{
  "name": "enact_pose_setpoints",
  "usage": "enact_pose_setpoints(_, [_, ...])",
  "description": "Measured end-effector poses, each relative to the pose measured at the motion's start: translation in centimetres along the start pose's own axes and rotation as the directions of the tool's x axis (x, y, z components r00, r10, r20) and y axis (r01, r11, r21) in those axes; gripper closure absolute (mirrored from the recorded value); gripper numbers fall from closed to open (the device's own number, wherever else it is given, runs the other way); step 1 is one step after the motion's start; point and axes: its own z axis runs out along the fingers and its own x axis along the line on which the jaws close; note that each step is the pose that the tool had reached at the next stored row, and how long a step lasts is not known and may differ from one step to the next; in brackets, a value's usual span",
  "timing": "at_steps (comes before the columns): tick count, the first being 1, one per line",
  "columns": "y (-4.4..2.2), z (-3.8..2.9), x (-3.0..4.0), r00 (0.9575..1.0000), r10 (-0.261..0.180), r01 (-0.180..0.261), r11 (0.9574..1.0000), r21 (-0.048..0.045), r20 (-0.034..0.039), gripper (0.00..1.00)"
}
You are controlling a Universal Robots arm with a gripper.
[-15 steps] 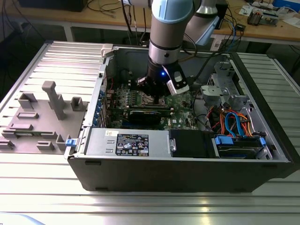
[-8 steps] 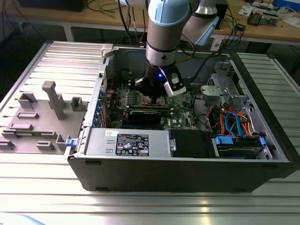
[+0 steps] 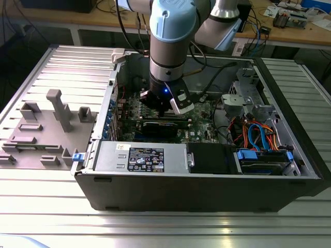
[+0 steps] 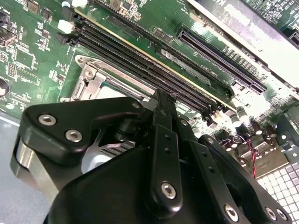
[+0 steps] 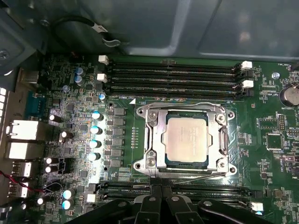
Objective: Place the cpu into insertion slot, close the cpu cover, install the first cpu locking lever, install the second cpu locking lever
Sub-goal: 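Install the second cpu locking lever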
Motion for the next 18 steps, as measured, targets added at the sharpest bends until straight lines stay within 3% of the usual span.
enact_pose_setpoints(18, [-0.11,0.15,0.0,0.9999,-0.016,0.016,0.9999,-0.0033,-0.0031,0.89])
